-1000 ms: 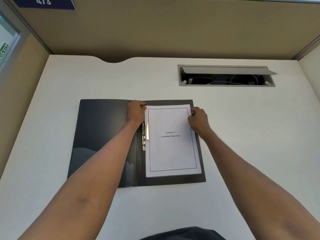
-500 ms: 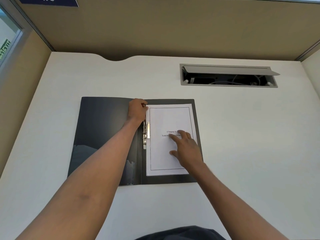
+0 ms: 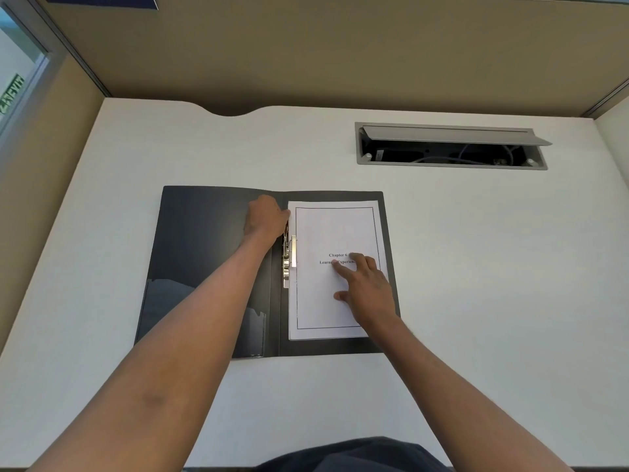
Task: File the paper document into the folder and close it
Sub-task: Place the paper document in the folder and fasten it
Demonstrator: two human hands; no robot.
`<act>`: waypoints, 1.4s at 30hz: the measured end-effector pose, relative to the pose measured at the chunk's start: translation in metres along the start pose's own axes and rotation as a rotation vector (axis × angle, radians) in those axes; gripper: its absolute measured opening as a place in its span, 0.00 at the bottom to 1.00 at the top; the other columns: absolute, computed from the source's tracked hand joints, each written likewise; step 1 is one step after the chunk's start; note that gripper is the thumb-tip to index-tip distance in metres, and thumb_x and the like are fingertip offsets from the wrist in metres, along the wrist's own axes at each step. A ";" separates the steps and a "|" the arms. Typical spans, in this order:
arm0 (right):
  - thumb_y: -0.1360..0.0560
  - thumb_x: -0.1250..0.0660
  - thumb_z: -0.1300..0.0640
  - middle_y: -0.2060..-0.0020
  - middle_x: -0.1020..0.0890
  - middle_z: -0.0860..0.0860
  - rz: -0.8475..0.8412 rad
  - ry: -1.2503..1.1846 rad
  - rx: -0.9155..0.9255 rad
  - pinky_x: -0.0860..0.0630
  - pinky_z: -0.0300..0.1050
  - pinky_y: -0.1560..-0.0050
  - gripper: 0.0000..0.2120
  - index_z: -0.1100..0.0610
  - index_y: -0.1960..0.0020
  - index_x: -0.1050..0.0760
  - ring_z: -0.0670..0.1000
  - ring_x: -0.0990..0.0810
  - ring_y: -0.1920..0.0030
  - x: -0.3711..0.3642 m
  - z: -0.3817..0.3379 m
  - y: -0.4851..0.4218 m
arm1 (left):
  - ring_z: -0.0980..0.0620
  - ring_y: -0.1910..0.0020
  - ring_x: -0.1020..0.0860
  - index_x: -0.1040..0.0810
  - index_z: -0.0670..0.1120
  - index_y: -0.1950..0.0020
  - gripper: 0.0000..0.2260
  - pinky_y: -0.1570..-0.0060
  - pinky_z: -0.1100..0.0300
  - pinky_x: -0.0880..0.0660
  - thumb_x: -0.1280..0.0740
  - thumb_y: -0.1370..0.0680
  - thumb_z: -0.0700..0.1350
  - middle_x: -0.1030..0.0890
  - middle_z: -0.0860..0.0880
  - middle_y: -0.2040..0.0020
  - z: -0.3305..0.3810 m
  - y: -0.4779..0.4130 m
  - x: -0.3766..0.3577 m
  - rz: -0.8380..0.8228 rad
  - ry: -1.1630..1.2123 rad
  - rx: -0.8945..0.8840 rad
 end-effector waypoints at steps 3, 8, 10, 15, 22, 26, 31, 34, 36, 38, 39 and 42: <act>0.23 0.29 0.47 0.24 0.34 0.53 -0.003 0.007 -0.005 0.29 0.51 0.31 0.31 0.46 0.22 0.35 0.56 0.35 0.24 0.000 -0.001 0.000 | 0.44 0.66 0.23 0.23 0.40 0.66 0.12 0.65 0.59 0.25 0.30 0.25 0.45 0.21 0.45 0.66 -0.008 0.008 -0.002 -0.049 -0.066 0.082; 0.23 0.29 0.48 0.24 0.34 0.53 -0.005 0.016 -0.005 0.29 0.51 0.30 0.31 0.46 0.22 0.35 0.56 0.36 0.24 -0.001 -0.001 0.000 | 0.47 0.73 0.34 0.33 0.44 0.72 0.15 0.69 0.63 0.33 0.32 0.27 0.41 0.29 0.48 0.72 -0.011 0.020 0.001 -0.051 -0.002 0.146; 0.22 0.29 0.48 0.23 0.34 0.53 -0.008 0.021 -0.002 0.29 0.51 0.30 0.31 0.47 0.22 0.35 0.56 0.36 0.24 0.000 -0.002 0.001 | 0.46 0.74 0.30 0.26 0.41 0.68 0.11 0.69 0.60 0.29 0.32 0.26 0.40 0.24 0.44 0.70 -0.010 0.026 0.001 -0.074 0.079 0.165; 0.22 0.30 0.48 0.24 0.34 0.53 -0.010 0.023 0.004 0.29 0.51 0.31 0.31 0.47 0.21 0.35 0.56 0.36 0.24 0.001 -0.002 0.002 | 0.50 0.77 0.25 0.22 0.38 0.55 0.03 0.79 0.64 0.24 0.31 0.22 0.34 0.22 0.39 0.65 -0.002 0.048 -0.002 -0.128 0.377 0.210; 0.21 0.31 0.48 0.24 0.35 0.53 -0.024 0.028 0.008 0.28 0.51 0.32 0.31 0.47 0.21 0.36 0.56 0.37 0.24 0.001 -0.003 0.004 | 0.45 0.72 0.18 0.18 0.30 0.53 0.05 0.55 0.48 0.14 0.27 0.23 0.32 0.16 0.33 0.58 -0.001 0.075 0.014 -0.081 0.437 0.189; 0.21 0.31 0.48 0.25 0.34 0.54 -0.027 0.039 0.009 0.27 0.51 0.33 0.31 0.47 0.21 0.36 0.56 0.36 0.25 0.001 -0.004 0.004 | 0.46 0.69 0.16 0.19 0.31 0.57 0.04 0.56 0.49 0.14 0.27 0.24 0.32 0.14 0.34 0.59 -0.015 0.092 0.014 -0.052 0.449 0.200; 0.22 0.30 0.50 0.25 0.34 0.54 -0.029 0.029 0.008 0.26 0.51 0.34 0.31 0.48 0.21 0.35 0.57 0.36 0.25 0.001 -0.004 0.003 | 0.42 0.65 0.14 0.20 0.36 0.61 0.06 0.54 0.47 0.14 0.26 0.25 0.31 0.15 0.34 0.59 -0.039 0.114 -0.004 -0.076 0.485 0.222; 0.22 0.30 0.50 0.25 0.34 0.54 -0.021 0.029 0.008 0.26 0.51 0.34 0.31 0.48 0.21 0.35 0.57 0.36 0.25 0.000 -0.005 0.004 | 0.41 0.64 0.14 0.20 0.36 0.60 0.06 0.52 0.46 0.14 0.26 0.25 0.31 0.15 0.36 0.60 -0.053 0.122 -0.010 -0.040 0.503 0.238; 0.22 0.30 0.50 0.25 0.33 0.54 -0.018 0.030 0.006 0.26 0.51 0.34 0.31 0.48 0.21 0.35 0.57 0.36 0.25 0.000 -0.005 0.004 | 0.43 0.65 0.13 0.20 0.38 0.60 0.06 0.52 0.47 0.14 0.26 0.24 0.32 0.15 0.37 0.61 -0.061 0.126 -0.012 -0.020 0.495 0.249; 0.22 0.30 0.51 0.25 0.33 0.54 -0.016 0.026 0.004 0.26 0.51 0.34 0.31 0.48 0.22 0.35 0.57 0.35 0.26 0.000 -0.005 0.004 | 0.45 0.66 0.14 0.20 0.39 0.61 0.07 0.54 0.49 0.14 0.25 0.24 0.33 0.14 0.39 0.62 -0.069 0.129 -0.014 -0.010 0.486 0.263; 0.22 0.30 0.51 0.25 0.33 0.54 -0.015 0.024 0.004 0.26 0.51 0.34 0.31 0.49 0.22 0.35 0.57 0.35 0.26 0.000 -0.004 0.004 | 0.47 0.68 0.15 0.20 0.40 0.61 0.08 0.57 0.51 0.14 0.24 0.25 0.36 0.14 0.40 0.63 -0.074 0.131 -0.015 0.000 0.472 0.269; 0.22 0.29 0.51 0.25 0.33 0.54 -0.015 0.021 0.003 0.26 0.51 0.34 0.31 0.49 0.21 0.35 0.57 0.35 0.26 -0.001 -0.005 0.004 | 0.49 0.69 0.21 0.21 0.43 0.62 0.13 0.64 0.55 0.22 0.20 0.28 0.46 0.16 0.43 0.64 -0.083 0.135 -0.013 0.048 0.360 0.260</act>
Point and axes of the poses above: each hand's wrist, its own y-axis away from the middle knuckle, its own x-axis out of the back of the hand, z = x × y, the point moved 10 cm from there along -y, towards the middle knuckle
